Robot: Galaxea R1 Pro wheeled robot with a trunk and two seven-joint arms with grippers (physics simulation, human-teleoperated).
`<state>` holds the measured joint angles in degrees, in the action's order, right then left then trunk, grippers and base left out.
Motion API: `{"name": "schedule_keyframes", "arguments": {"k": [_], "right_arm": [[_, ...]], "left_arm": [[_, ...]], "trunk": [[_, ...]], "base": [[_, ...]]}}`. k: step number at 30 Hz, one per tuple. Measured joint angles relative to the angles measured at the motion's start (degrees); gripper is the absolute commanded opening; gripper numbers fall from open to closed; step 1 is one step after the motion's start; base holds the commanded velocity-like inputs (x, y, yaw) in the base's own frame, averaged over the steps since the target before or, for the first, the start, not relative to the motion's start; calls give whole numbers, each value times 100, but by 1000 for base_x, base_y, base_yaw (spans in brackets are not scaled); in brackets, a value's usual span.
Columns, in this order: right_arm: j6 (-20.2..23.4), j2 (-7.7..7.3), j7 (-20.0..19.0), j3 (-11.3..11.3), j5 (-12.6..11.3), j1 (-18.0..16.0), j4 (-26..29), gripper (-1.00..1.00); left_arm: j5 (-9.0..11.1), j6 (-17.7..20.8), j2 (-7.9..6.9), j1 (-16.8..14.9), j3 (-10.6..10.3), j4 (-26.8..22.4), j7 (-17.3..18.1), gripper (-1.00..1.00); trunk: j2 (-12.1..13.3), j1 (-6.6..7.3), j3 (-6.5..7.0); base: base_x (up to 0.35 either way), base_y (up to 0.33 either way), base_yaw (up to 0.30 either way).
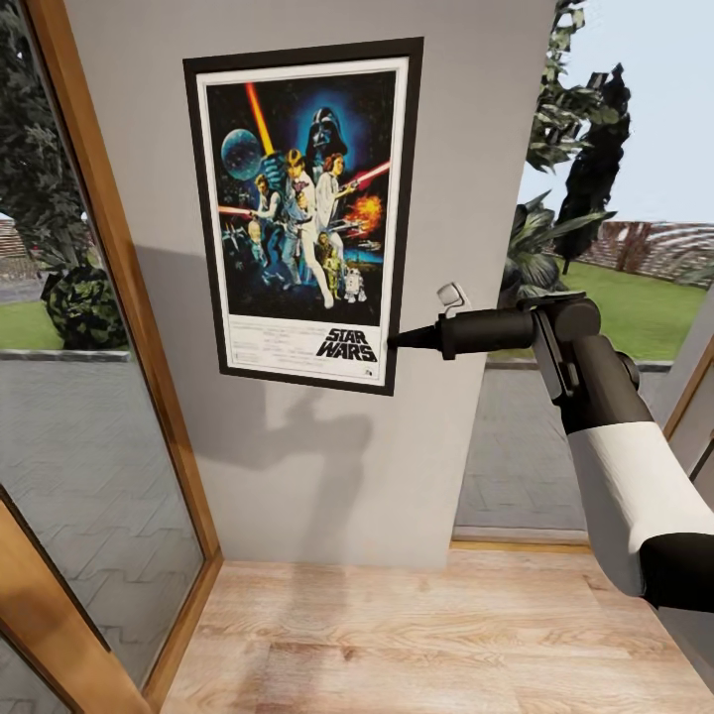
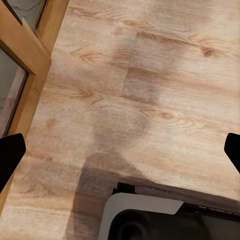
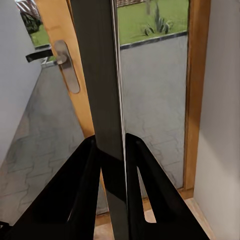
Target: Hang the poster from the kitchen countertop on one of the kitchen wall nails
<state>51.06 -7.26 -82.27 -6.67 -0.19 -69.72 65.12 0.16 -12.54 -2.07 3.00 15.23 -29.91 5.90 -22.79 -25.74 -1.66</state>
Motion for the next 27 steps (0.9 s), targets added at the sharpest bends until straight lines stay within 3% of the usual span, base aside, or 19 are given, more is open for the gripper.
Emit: {"name": "schedule_keyframes", "arguments": {"k": [10, 27], "right_arm": [[0, 0, 0, 6, -1, 0, 8, -100], [0, 0, 0, 6, 0, 0, 9, -100]], "left_arm": [[0, 2, 0, 0, 0, 0, 0, 100], [0, 5, -9, 0, 0, 0, 0, 100]], "trunk": [[0, 1, 0], [-1, 3, 0]], "base": [[42, 0, 0], [311, 0, 0]]}}
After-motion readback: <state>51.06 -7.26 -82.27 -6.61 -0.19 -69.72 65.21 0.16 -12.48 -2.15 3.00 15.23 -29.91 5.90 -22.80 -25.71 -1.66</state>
